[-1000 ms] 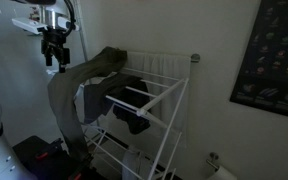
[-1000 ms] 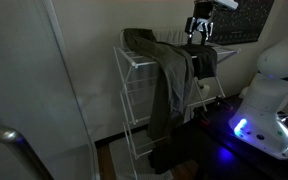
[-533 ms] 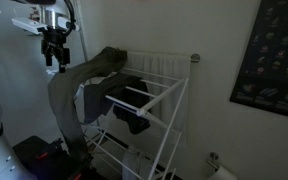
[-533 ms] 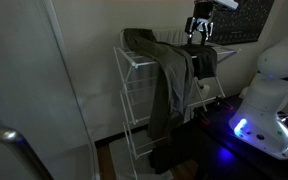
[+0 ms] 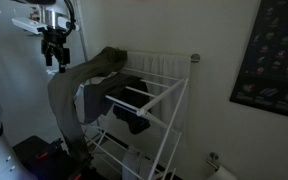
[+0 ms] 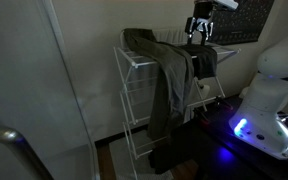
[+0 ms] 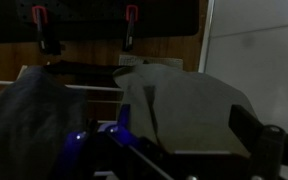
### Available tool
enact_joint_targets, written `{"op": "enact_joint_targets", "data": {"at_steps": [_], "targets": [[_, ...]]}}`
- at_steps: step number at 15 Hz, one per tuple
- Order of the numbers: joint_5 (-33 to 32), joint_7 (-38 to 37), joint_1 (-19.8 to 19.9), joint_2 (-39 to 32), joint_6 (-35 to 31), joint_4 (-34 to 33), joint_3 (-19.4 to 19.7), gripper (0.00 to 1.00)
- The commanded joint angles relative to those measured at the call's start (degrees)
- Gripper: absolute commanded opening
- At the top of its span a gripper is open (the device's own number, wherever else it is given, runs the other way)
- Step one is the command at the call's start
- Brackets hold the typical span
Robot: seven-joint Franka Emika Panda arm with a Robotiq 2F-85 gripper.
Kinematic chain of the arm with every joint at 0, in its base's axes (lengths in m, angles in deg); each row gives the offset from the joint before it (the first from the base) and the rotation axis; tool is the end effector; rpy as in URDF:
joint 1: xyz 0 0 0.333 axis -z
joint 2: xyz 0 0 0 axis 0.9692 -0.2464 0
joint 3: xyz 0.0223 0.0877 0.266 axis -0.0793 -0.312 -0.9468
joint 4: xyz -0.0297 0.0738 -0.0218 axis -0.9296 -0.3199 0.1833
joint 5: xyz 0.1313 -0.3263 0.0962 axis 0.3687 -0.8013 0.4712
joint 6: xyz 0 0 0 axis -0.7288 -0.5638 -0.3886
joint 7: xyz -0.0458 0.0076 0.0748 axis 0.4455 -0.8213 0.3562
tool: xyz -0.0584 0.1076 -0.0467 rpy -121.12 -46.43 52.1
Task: Fold the pants
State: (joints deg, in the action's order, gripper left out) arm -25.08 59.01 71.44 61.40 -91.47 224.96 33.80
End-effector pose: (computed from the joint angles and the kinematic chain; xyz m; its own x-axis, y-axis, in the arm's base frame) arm 0.3062 0.0538 0.4443 0.9919 -0.0329 -0.1229 -0.0570 -0.9786 -0.1979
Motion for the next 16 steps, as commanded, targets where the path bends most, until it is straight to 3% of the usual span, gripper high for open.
{"op": "enact_joint_targets", "data": {"at_steps": [1,6,11,16], "targets": [[0.4,0.4,0.8,0.0,0.2,-0.1,-0.6,1.0],[0.6,3.6,1.3,-2.0,0.5,0.3,2.1,1.0],[0.9,13.3,2.0,-5.2,3.0,1.0,8.5,1.0],[-0.3,21.5,2.7,-6.8,6.6,3.9,10.8,1.0]]}}
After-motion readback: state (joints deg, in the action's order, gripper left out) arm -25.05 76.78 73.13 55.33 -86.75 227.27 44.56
